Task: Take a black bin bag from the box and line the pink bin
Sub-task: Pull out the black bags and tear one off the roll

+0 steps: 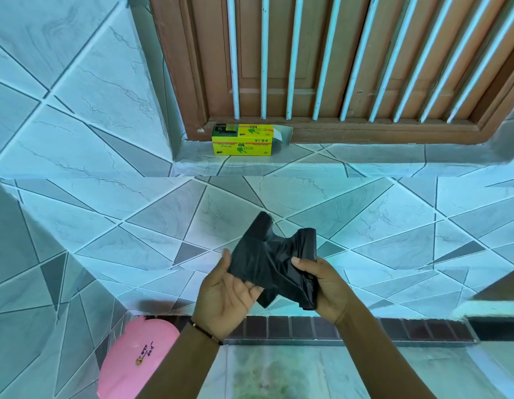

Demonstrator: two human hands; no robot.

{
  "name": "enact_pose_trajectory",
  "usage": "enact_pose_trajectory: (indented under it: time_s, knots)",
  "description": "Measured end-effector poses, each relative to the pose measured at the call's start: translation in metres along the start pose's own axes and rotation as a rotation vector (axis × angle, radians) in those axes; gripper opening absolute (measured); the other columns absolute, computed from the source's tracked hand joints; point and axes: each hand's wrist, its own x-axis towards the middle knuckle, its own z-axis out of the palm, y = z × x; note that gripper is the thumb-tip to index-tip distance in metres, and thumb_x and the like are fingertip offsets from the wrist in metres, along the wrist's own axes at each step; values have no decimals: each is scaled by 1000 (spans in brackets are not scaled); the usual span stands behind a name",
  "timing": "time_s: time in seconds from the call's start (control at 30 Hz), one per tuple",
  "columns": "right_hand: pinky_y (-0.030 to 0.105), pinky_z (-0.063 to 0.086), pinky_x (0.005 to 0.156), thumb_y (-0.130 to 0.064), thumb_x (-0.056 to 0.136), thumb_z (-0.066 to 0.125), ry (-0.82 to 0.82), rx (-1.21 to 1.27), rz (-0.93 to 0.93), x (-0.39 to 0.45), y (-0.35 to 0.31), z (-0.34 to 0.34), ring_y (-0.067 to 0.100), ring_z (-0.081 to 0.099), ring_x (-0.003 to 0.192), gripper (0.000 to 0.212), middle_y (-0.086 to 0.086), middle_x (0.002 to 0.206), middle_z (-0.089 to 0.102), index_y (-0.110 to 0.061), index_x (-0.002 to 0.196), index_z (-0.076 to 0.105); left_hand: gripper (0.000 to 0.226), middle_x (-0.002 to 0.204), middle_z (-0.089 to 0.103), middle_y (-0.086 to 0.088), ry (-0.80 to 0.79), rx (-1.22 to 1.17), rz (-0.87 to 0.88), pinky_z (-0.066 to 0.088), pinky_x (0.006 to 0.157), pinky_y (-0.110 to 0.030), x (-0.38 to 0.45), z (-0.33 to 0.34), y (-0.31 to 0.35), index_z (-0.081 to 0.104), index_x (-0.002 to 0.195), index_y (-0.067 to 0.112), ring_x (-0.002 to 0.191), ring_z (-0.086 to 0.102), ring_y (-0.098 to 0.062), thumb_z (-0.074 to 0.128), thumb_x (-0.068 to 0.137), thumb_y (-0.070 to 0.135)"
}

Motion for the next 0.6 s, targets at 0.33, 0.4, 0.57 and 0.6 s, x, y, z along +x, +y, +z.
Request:
enact_pose_trajectory:
  time_s: [0.33,0.4,0.57,0.6]
  knots:
    - [26,48,42,-10,77,63,119,53,11,-6,-9,-11,20,66,56,3,8,71,70,-9,76,66,25,74,74,-14,424,-5,80,59,53,-33,17,-15,-12,60,94,0,65,72,-22,41,95,16]
    - [21,35,36,-15,72,66,142,44,42,-7,-7,-14,19,58,49,6,7,65,65,-11,73,64,24,73,74,-14,439,-33,95,59,50,-33,17,-23,-6,60,94,0,64,72,-23,41,95,16]
    - [35,58,60,-1,62,64,99,155,42,-7,-5,-17,28,70,72,30,15,89,72,2,92,67,9,72,74,-8,485,-66,131,55,42,-28,13,-34,5,63,83,2,56,71,-20,56,87,7]
    - [38,59,64,-2,61,65,98,150,35,-6,-7,-18,29,70,74,35,16,91,72,3,96,66,11,69,74,-9,472,-64,166,54,41,-28,10,-32,9,67,76,1,55,71,-20,74,68,0]
